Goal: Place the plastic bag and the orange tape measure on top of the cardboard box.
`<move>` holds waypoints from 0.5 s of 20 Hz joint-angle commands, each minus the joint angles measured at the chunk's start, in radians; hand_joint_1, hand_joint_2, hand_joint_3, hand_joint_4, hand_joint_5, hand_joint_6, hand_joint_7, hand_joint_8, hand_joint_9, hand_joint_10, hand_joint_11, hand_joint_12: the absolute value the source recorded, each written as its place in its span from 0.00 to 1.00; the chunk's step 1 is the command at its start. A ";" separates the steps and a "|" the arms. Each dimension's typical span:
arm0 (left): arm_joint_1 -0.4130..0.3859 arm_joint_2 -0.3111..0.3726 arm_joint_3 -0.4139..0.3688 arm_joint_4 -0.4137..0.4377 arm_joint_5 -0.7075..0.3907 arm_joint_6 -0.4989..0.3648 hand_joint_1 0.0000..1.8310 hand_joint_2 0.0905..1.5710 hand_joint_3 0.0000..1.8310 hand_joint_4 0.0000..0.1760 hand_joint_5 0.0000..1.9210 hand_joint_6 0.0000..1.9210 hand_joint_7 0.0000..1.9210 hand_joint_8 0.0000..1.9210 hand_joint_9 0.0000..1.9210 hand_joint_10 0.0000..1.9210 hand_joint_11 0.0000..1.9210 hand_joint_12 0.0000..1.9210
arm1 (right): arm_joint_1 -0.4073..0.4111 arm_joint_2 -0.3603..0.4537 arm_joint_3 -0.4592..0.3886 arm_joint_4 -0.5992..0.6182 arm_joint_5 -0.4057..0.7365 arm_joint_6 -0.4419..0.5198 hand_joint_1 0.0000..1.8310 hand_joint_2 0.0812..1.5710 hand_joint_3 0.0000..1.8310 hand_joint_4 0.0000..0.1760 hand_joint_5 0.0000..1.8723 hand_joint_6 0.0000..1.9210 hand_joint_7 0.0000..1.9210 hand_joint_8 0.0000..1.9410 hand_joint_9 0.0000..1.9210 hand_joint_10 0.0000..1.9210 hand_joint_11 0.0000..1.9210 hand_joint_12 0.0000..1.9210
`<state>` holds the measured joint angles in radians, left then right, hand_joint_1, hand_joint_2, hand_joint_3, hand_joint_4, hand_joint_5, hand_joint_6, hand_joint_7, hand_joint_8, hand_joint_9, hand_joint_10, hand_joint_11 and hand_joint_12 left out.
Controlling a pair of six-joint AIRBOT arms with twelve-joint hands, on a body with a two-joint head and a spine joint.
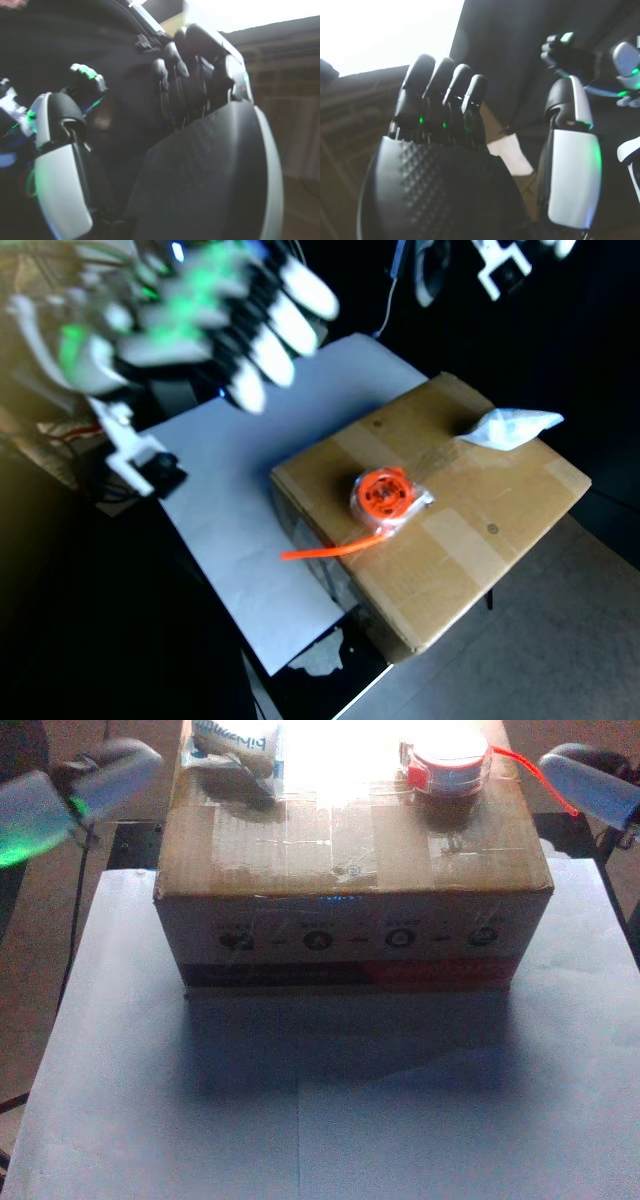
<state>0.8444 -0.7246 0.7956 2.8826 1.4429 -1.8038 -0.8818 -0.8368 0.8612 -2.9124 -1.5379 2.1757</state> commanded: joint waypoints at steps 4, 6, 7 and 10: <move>0.074 0.034 -0.017 -0.065 0.324 -0.014 0.40 0.70 0.01 0.00 0.17 0.00 0.24 0.01 0.09 0.52 0.04 0.88 | -0.062 0.050 -0.025 0.041 -0.223 0.004 0.40 0.67 0.00 0.00 0.01 0.45 0.09 0.57 0.11 0.66 0.03 0.90; 0.078 0.043 -0.010 -0.072 0.324 -0.055 0.37 0.72 0.00 0.00 0.16 0.00 0.23 0.01 0.09 0.54 0.08 0.87 | -0.087 0.085 -0.042 0.074 -0.225 0.004 0.40 0.63 0.00 0.00 0.00 0.42 0.08 0.57 0.11 0.68 0.02 0.91; 0.082 0.043 -0.005 -0.077 0.324 -0.065 0.35 0.69 0.00 0.00 0.13 0.00 0.24 0.02 0.13 0.53 0.10 0.88 | -0.093 0.093 -0.045 0.095 -0.225 0.004 0.38 0.63 0.00 0.00 0.01 0.35 0.10 0.55 0.13 0.64 0.02 0.87; 0.094 0.039 -0.001 -0.089 0.324 -0.077 0.41 0.74 0.00 0.00 0.01 0.61 0.10 0.40 0.18 0.55 0.19 0.87 | -0.103 0.113 -0.045 0.118 -0.225 0.004 0.33 0.72 0.00 0.19 0.00 0.41 0.08 0.51 0.13 0.56 0.00 0.79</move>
<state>0.9424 -0.6884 0.7895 2.7747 1.6577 -1.8782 -0.9894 -0.7284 0.8150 -2.7663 -1.6493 2.1757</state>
